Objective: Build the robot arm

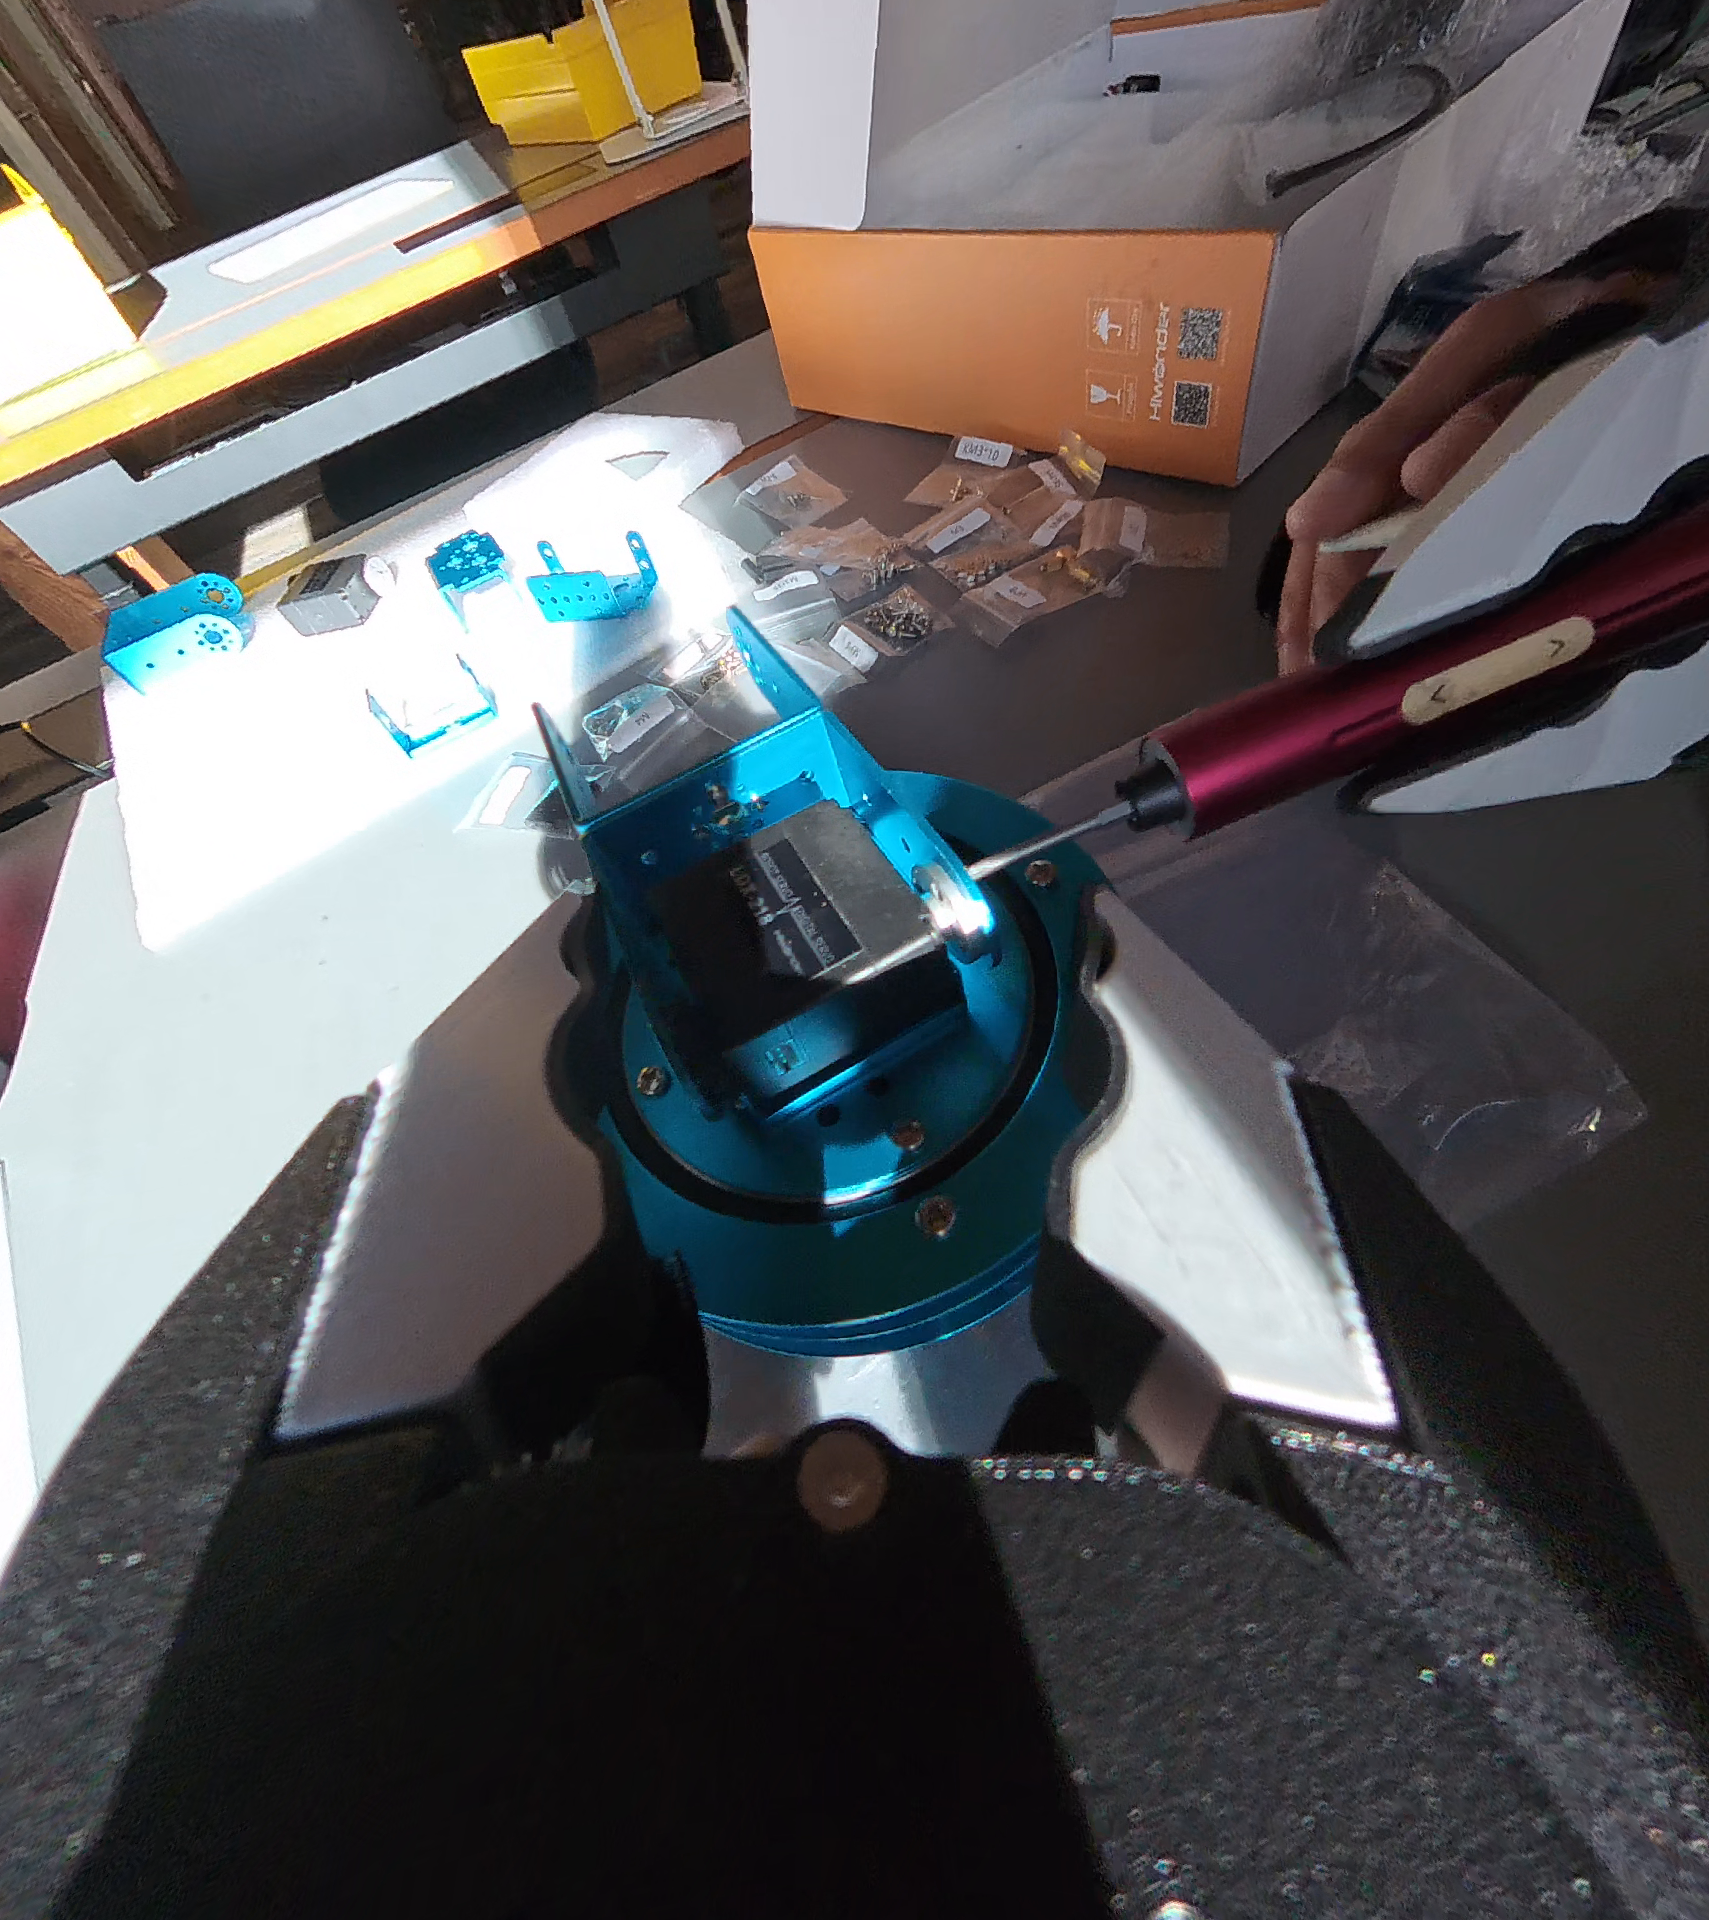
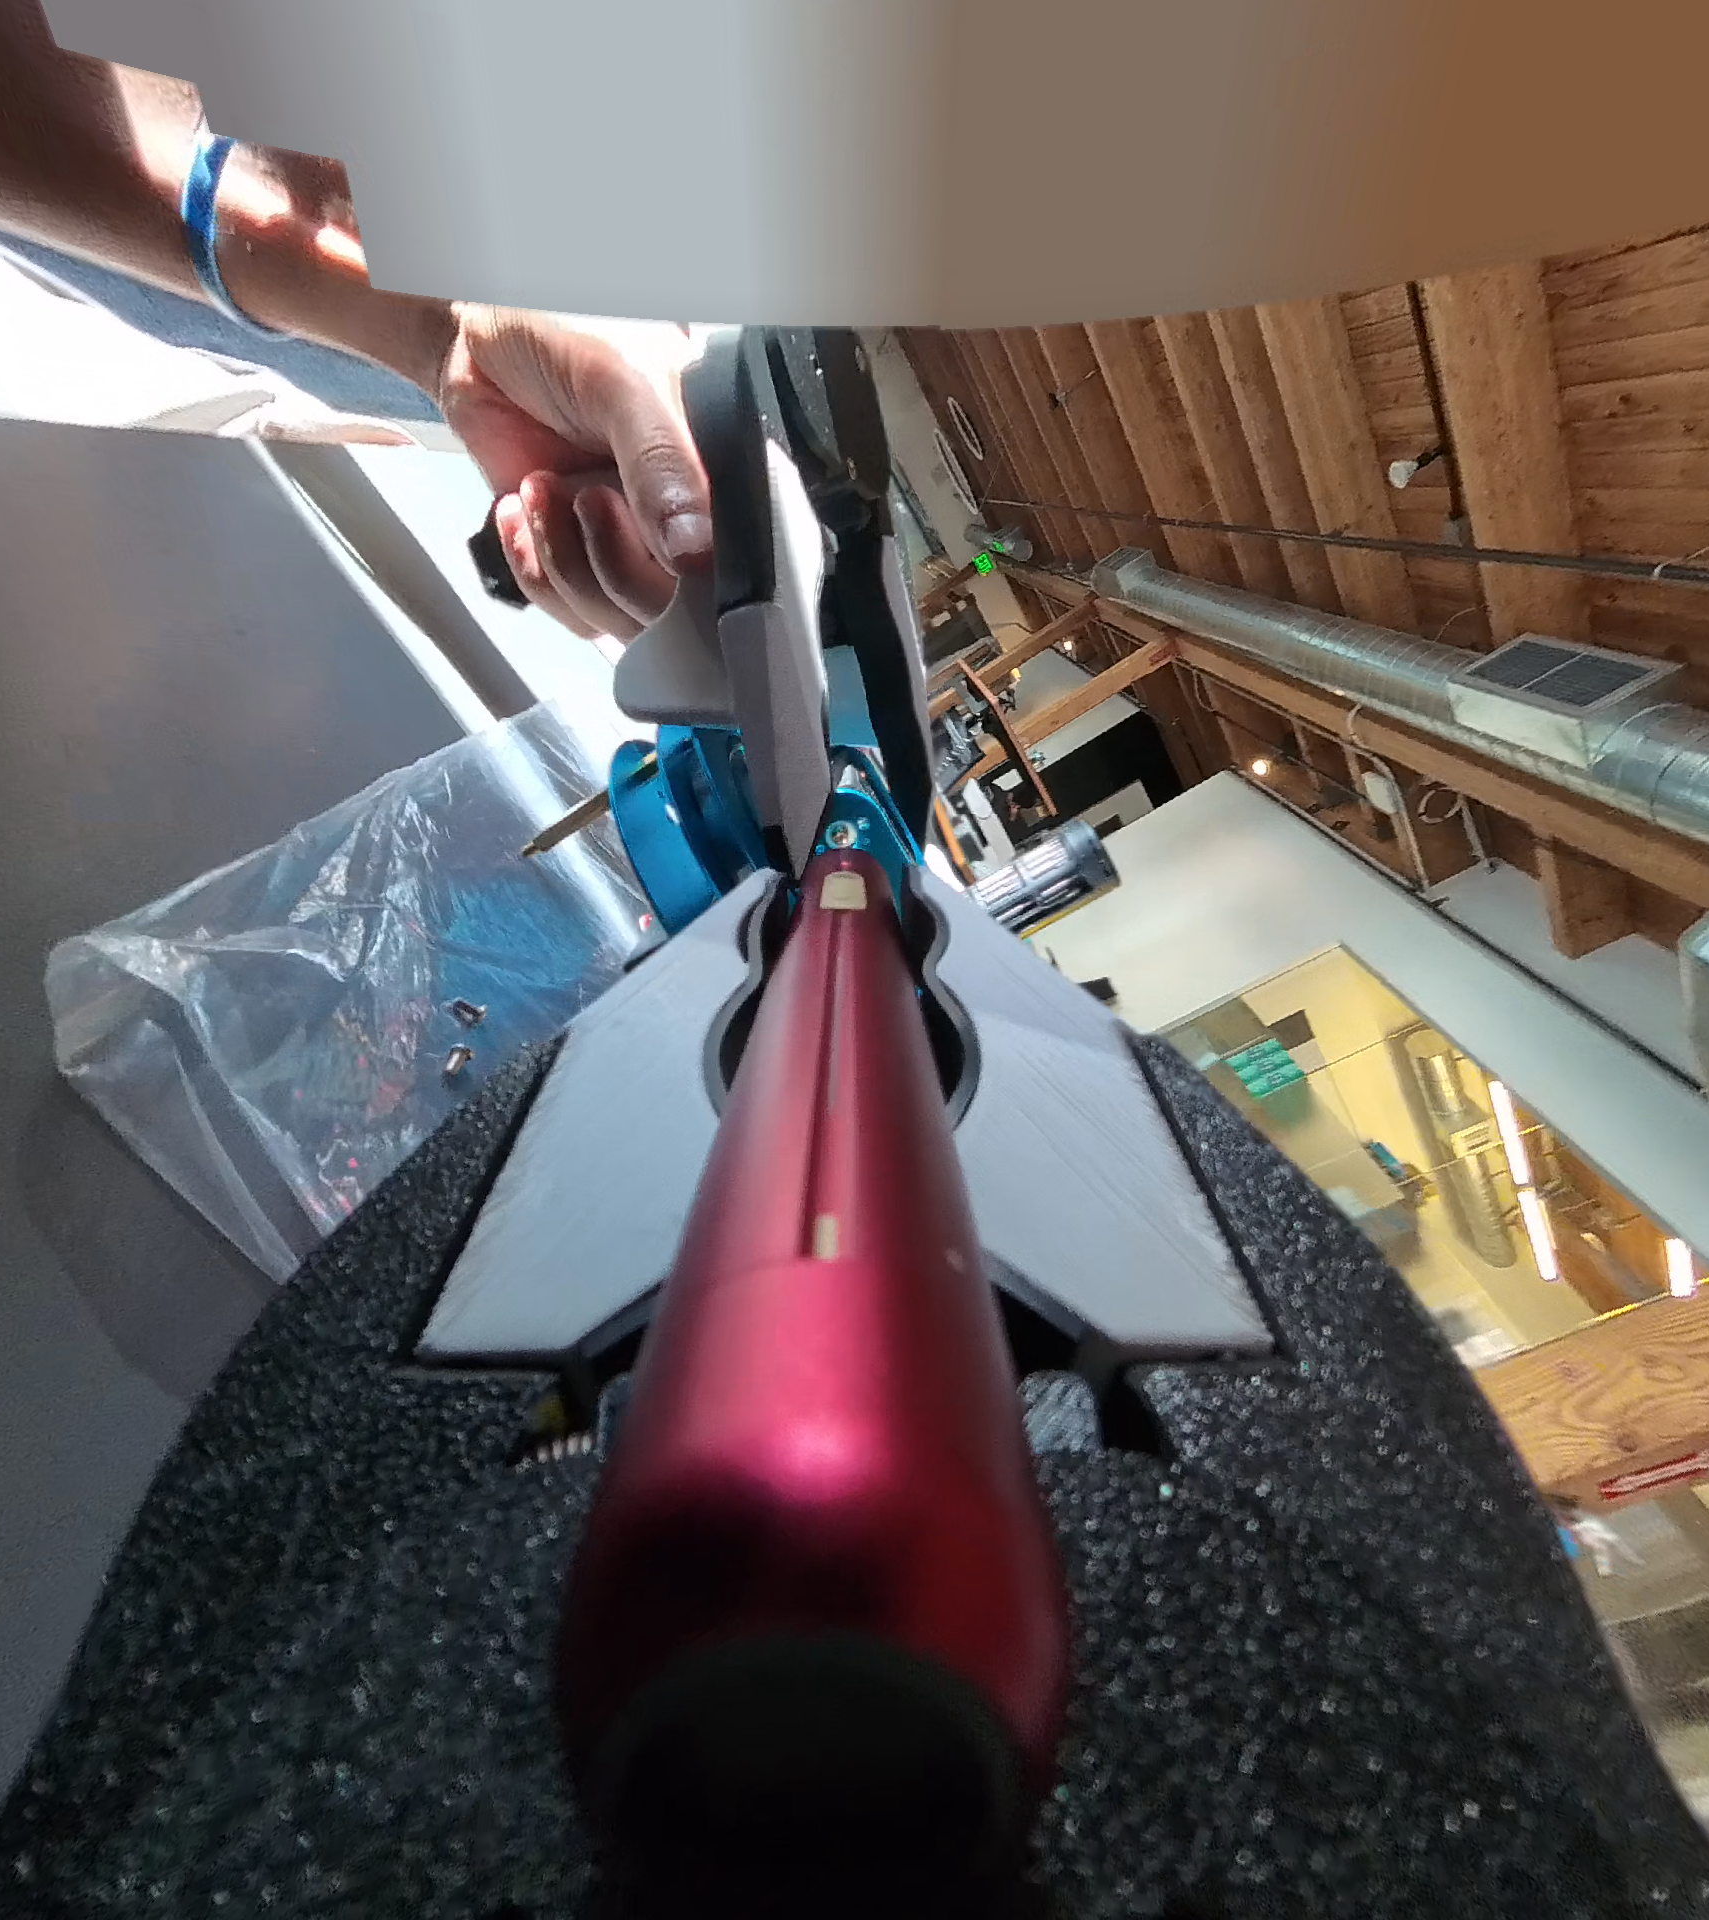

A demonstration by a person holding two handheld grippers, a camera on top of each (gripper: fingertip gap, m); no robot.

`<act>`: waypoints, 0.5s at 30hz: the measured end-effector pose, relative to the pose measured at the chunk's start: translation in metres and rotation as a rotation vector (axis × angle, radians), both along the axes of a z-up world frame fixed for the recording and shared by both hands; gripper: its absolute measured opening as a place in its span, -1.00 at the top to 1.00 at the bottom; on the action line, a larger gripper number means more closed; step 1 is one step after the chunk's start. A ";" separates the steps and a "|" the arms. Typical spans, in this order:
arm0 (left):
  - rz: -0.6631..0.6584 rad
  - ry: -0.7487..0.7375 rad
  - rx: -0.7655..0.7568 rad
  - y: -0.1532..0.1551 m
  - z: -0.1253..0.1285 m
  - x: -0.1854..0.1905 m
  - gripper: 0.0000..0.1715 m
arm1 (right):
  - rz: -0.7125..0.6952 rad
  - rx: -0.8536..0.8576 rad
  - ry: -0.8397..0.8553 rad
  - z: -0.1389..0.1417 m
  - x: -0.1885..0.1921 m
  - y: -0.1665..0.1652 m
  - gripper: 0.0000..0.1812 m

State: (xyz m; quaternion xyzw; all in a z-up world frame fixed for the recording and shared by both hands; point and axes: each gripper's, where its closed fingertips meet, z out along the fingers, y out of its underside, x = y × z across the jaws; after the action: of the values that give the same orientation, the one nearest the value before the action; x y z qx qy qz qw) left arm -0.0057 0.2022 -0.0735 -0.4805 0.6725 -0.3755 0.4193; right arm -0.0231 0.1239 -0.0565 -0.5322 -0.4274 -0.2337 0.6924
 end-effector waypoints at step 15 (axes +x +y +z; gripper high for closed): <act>-0.065 0.095 -0.045 -0.023 -0.005 -0.002 -0.55 | 0.051 0.103 -0.180 -0.007 0.004 0.000 0.77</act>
State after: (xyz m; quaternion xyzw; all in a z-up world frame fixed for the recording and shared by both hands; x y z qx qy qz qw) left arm -0.0082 0.1790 -0.0785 -0.4852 0.6982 -0.3806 0.3636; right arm -0.0187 0.1235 -0.0639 -0.4619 -0.4887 -0.2844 0.6834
